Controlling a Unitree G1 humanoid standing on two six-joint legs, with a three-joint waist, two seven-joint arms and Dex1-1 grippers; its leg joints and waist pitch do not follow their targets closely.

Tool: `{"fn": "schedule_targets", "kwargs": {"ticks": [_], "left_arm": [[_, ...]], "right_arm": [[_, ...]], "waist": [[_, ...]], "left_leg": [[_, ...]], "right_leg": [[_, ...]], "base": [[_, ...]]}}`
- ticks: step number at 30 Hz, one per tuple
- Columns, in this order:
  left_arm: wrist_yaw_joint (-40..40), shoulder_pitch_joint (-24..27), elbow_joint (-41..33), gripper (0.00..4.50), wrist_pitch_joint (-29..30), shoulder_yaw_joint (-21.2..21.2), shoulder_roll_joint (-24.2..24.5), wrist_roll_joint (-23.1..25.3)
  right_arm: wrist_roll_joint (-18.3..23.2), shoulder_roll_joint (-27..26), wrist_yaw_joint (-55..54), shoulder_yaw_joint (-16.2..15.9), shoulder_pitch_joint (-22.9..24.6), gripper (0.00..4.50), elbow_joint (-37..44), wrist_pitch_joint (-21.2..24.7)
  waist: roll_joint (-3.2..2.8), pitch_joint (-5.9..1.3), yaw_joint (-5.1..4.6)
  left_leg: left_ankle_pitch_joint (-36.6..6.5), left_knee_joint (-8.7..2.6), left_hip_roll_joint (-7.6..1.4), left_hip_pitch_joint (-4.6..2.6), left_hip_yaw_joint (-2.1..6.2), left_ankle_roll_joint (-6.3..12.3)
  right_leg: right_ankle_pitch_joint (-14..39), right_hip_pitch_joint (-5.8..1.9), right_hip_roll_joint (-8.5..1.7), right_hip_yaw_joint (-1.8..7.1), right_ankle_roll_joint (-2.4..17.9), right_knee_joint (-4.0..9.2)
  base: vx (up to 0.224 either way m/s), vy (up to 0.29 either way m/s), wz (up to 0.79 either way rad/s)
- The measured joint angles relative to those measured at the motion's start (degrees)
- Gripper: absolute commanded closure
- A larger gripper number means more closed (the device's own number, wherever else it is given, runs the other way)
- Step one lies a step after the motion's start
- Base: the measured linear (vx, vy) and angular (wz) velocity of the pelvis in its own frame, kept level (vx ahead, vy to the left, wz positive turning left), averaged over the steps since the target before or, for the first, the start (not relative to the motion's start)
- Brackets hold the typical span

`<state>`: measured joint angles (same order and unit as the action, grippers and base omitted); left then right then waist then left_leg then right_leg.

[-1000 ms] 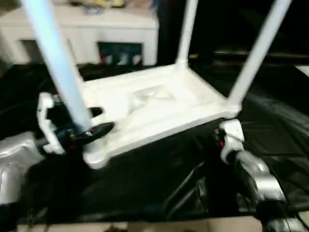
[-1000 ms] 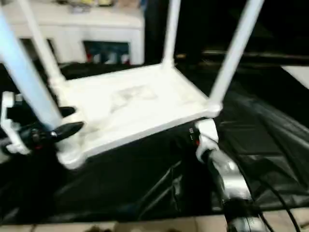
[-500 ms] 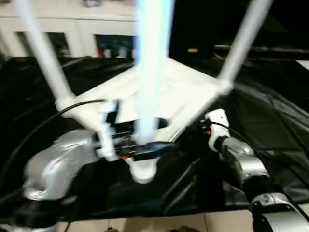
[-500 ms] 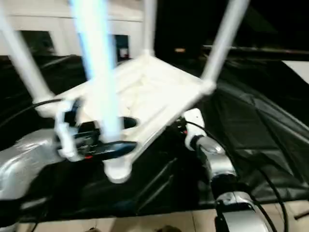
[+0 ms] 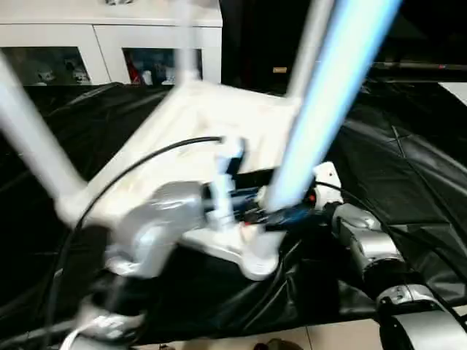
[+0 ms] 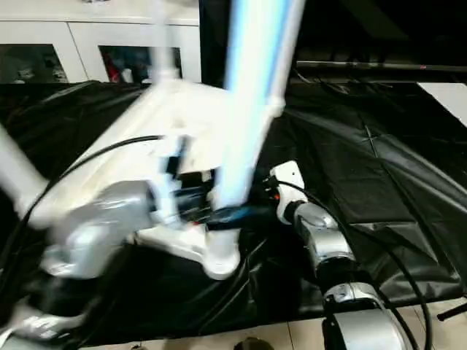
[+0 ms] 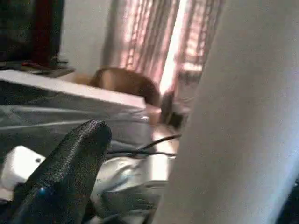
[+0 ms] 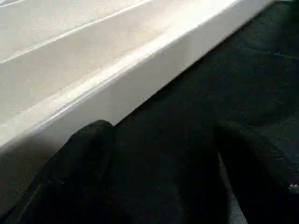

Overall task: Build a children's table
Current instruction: Rotate table base

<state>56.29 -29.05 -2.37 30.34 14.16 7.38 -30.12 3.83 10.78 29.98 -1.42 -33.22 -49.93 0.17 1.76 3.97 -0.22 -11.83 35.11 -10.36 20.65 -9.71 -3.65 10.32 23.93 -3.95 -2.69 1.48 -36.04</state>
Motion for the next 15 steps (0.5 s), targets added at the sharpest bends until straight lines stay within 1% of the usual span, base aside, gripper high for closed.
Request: {"fn": "schedule_targets", "kwargs": {"ticks": [3,5,8,10,12,15], "left_arm": [[-1.94,-1.15,2.78,0.07,-3.89,1.61,-0.75,3.93],[-3.09,-1.27,3.97,0.07,-5.29,2.11,-0.96,5.47],[-5.05,-1.65,6.67,0.07,-8.11,2.72,-0.89,8.31],[-7.77,-3.37,10.02,0.07,-10.81,3.13,-0.56,11.68],[-9.87,-4.37,12.50,0.07,-12.06,3.03,0.17,13.95],[-9.74,-4.13,13.52,0.07,-12.71,2.97,3.08,15.38]], "right_arm": [[-0.08,-0.99,1.00,-0.30,-0.57,0.63,-0.67,-0.60],[-0.09,-1.58,1.56,-0.75,-0.81,0.63,-0.71,-0.83],[-0.62,-2.18,1.71,-1.36,-1.18,0.63,-1.11,-1.75],[-1.70,-2.37,-0.64,-1.35,-2.78,0.63,-2.88,-3.22],[-1.74,-2.48,-2.30,-1.06,-3.73,0.63,-3.03,-4.20],[-1.08,-1.81,-2.65,0.59,-4.31,0.63,-3.02,-4.41]], "waist": [[-0.01,0.00,-0.10],[-0.01,0.00,-0.09],[-0.03,-0.01,0.25],[-0.05,0.00,0.38],[-0.11,-0.02,0.48],[-0.12,-0.01,0.70]], "left_leg": [[-0.01,0.00,-0.16,-0.03,0.00,-0.05],[0.00,0.01,-0.28,-0.06,0.00,-0.09],[0.07,0.00,-0.52,-0.10,0.00,-0.21],[0.20,-0.07,-0.58,-0.11,0.02,-0.44],[0.28,-0.16,-0.58,-0.17,0.01,-0.57],[0.35,-0.23,-0.59,-0.15,0.02,-0.68]], "right_leg": [[-0.01,-0.01,0.16,0.00,0.01,0.00],[-0.01,-0.02,0.29,0.01,0.02,0.00],[-0.04,-0.01,0.51,0.00,0.07,0.00],[-0.09,0.02,0.56,-0.05,0.14,0.00],[-0.09,0.01,0.56,-0.06,0.13,0.00],[-0.07,0.03,0.56,-0.08,0.09,0.00]], "base": [[0.000,0.000,0.00],[0.000,0.000,0.00],[0.000,0.000,0.00],[0.000,0.000,0.00],[0.000,0.000,0.00],[0.000,0.000,0.00]]}}
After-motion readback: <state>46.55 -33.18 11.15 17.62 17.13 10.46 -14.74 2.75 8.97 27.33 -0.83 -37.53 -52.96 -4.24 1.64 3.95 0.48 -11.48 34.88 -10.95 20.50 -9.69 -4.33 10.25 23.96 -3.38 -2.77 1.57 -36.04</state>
